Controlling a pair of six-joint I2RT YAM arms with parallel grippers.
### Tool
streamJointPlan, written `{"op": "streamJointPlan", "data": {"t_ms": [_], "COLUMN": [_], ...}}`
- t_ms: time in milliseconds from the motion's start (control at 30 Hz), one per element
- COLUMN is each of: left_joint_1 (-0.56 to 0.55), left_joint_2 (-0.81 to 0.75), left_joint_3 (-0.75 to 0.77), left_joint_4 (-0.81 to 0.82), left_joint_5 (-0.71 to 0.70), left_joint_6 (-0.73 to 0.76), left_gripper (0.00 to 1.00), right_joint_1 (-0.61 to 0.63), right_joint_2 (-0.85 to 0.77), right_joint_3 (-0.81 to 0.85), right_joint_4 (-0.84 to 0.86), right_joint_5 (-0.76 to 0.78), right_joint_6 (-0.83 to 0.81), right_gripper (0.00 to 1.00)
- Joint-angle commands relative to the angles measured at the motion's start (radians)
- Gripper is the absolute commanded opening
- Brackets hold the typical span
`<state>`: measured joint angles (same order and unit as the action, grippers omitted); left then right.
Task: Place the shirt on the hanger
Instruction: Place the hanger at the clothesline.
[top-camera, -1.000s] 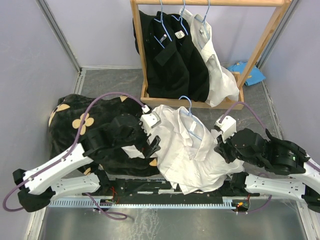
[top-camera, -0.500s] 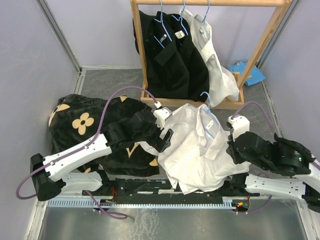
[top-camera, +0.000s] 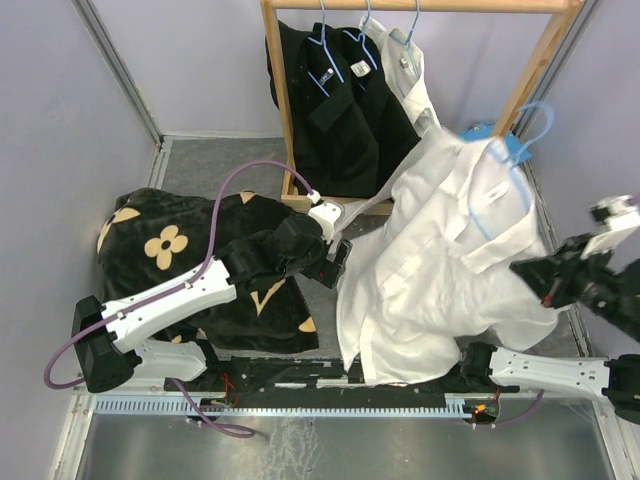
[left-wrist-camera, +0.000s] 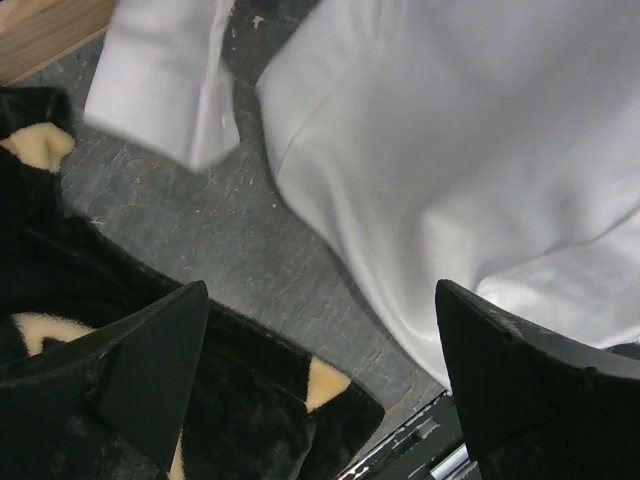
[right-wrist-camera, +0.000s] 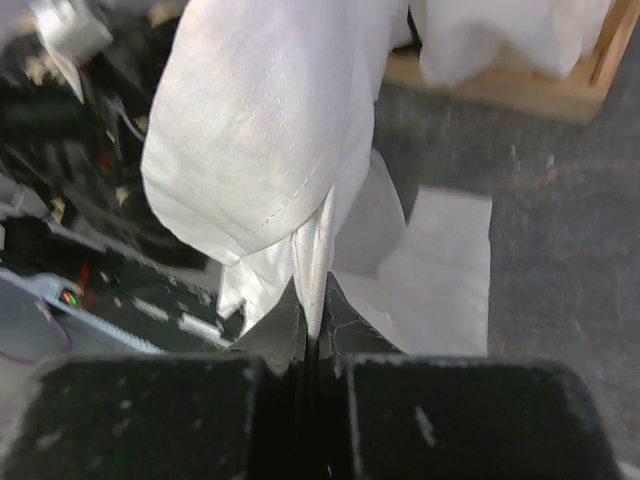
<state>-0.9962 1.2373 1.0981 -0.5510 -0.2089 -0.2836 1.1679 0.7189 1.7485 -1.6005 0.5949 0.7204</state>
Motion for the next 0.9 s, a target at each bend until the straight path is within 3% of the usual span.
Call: {"op": "streamJointPlan", "data": {"t_ms": [0,200,333,533,700,867], "left_joint_1": [-0.002,-0.001,-0.001,-0.001,-0.002,-0.001], "left_joint_2": [-0.013,-0.027,-0.04,-0.061,-0.064,-0.07], "left_joint_3": [0.042,0.045,0.043,0.025,0.02,0.018], "left_joint_4": [0.041,0.031,0.023,0.023,0.029,0.029], "left_joint_5": [-0.08,-0.076,-0.081,-0.063,-0.019,-0.006], "left_joint_6": [-0.084,-0.058,-0.032,-0.009,-0.003,0.008], "left_gripper": [0.99,0.99,0.99,0.99,0.99,0.99], "right_joint_1": [-0.001,-0.001,-0.002,-0.011,-0.064,-0.086], "right_joint_2": [0.123,0.309,0.364,0.309,0.202,0.217], "right_joint_3": [0.283,0.677,0.8,0.839,0.723,0.713], "right_joint_4": [-0.158,-0.157,-0.135,0.05,0.301,0.285], "right_joint_5": [0.189,0.334,0.434,0.532,0.523,0.649], "right_joint_6": [-0.151,-0.391,-0.528,-0.707,-0.871,-0.96], "right_gripper": [0.0,0.0,0.0,0.0,0.0,0.0]}}
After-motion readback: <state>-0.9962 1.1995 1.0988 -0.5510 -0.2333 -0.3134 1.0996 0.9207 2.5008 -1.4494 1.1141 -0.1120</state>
